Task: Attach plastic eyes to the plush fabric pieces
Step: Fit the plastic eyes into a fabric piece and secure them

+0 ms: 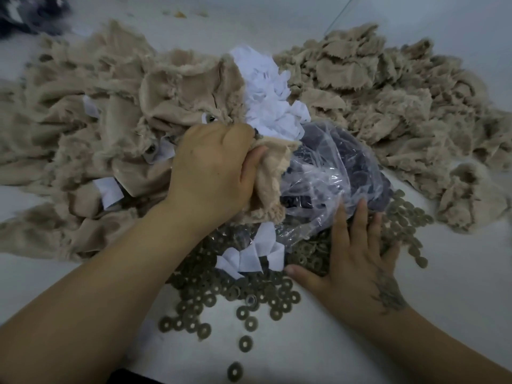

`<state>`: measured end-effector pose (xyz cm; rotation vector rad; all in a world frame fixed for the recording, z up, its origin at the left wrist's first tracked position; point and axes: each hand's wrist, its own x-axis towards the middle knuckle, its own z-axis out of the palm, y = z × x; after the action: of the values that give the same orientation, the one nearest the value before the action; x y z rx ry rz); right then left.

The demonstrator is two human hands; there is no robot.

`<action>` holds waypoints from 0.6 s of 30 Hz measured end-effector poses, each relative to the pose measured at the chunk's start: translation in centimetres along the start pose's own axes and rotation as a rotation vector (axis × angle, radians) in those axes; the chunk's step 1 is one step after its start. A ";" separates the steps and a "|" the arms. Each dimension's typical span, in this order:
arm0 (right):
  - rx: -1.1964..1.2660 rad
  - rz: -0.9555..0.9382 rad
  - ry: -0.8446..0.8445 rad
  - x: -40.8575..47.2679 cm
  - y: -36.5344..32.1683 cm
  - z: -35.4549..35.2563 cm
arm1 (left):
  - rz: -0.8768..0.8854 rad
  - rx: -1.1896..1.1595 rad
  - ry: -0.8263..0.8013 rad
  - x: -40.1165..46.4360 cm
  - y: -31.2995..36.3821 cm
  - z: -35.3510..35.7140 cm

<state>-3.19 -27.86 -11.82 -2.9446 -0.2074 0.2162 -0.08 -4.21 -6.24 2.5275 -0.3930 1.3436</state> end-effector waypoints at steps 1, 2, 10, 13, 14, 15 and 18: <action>-0.003 0.002 -0.002 0.1 -0.2 -0.1 | 0.023 -0.014 -0.005 0.3 0.1 0.1; -0.007 0.004 0.006 0.2 -0.3 -0.1 | 0.045 -0.027 -0.011 0.5 0.2 0.2; 0.399 -0.261 0.389 -0.8 -1.4 -1.8 | 0.163 -0.157 -0.056 0.7 -0.1 0.7; 0.454 -0.473 0.558 0.4 -2.5 -4.3 | 0.128 -0.201 -0.061 0.2 0.0 1.0; 0.493 -0.500 0.552 1.0 -3.0 -5.0 | 0.115 -0.210 -0.059 0.3 0.1 1.0; 0.554 -0.504 0.509 1.6 -3.6 -5.6 | 0.101 -0.221 -0.057 0.3 0.1 1.0; 0.840 -0.376 0.173 3.6 -5.2 -6.3 | 0.044 -0.268 -0.066 0.9 0.1 0.8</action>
<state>0.70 -23.30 -5.20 -2.0324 -0.4949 -0.0141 0.97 -4.71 -5.88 2.3563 -0.6018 1.1387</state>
